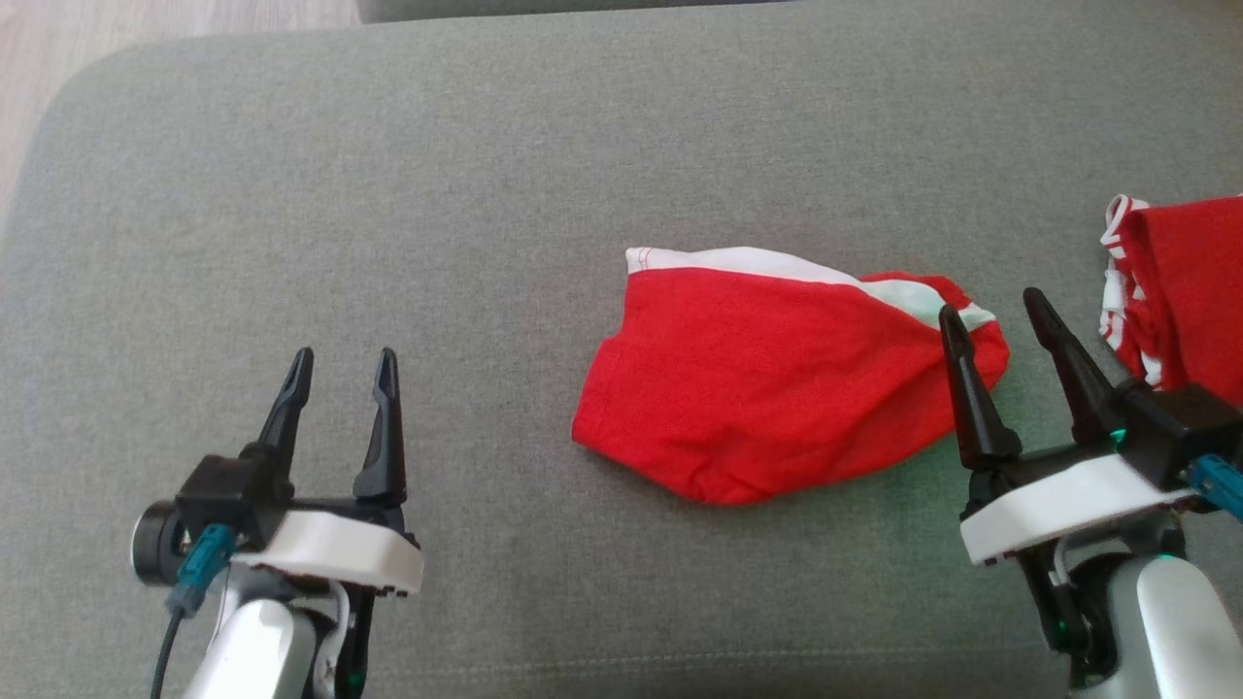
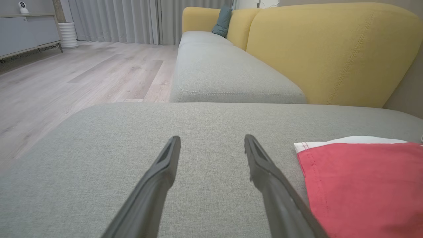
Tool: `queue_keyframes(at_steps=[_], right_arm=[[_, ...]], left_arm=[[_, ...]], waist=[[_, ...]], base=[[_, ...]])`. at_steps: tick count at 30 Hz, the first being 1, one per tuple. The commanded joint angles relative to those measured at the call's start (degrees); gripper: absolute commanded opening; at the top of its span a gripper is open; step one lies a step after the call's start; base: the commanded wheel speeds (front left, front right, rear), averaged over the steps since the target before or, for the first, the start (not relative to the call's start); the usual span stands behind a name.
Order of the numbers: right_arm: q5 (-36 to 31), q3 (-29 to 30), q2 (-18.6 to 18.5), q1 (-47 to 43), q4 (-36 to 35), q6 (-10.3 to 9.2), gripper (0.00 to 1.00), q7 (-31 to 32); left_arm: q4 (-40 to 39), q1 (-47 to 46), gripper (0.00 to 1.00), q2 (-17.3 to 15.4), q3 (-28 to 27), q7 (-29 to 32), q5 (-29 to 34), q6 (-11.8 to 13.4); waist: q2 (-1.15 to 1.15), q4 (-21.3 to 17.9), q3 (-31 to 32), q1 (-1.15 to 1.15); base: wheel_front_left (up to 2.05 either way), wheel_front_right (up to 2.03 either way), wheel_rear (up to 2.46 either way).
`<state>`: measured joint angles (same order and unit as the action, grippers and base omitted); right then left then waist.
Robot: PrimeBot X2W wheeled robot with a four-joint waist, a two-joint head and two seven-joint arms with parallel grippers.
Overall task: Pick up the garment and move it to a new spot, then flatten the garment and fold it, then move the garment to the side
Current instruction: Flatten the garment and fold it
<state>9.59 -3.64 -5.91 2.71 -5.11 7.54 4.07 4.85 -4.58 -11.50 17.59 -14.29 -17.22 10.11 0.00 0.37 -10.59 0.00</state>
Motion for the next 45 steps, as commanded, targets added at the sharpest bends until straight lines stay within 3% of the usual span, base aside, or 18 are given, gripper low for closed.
queue_keyframes(at_steps=[1, 8, 16, 27, 33, 45], right_arm=[[0.2, -1.2, 0.2, 0.8, -2.4, -0.05, 1.0, 0.4], [0.2, -1.2, 0.2, 1.2, -2.3, -0.05, 1.0, 0.6], [0.4, -1.8, 0.4, 2.6, -2.7, -0.05, 1.0, 0.6], [0.5, -3.1, 0.9, 4.7, -2.1, -0.05, 1.0, 0.1], [0.7, -3.1, 1.3, 4.8, -1.4, -0.05, 1.0, -0.3], [1.3, -3.2, 1.7, 5.3, -0.6, -0.05, 1.0, -0.5]], left_arm=[[-2.1, -1.5, 1.0, -1.3, -2.0, -0.4, 0.3, 0.3], [-2.2, -3.1, 1.0, -1.4, -1.4, 0.5, 0.2, -0.1], [0.5, -12.2, 1.0, 0.1, 2.3, 3.9, -0.3, -4.1], [21.7, -32.2, 1.0, 6.7, 8.6, 13.3, -5.2, -13.6], [34.5, -38.2, 1.0, 7.8, 10.6, 17.6, -7.0, -14.9], [45.8, -43.5, 1.0, 8.4, 15.5, 15.0, -6.0, -16.1]], waist=[[0.0, 0.1, -0.2, 0.0], [0.0, 0.2, -1.0, 0.0], [0.0, -1.3, -3.6, 0.0], [0.0, -5.9, -8.3, 0.0], [0.0, -7.3, -9.4, 0.0], [0.0, -8.9, -10.4, 0.0]], base=[[0.0, 0.0, 0.0], [0.0, 0.0, 0.0], [0.0, 0.0, 0.0], [0.0, 0.0, 0.0], [0.0, 0.0, 0.0], [0.0, 0.0, 0.0]])
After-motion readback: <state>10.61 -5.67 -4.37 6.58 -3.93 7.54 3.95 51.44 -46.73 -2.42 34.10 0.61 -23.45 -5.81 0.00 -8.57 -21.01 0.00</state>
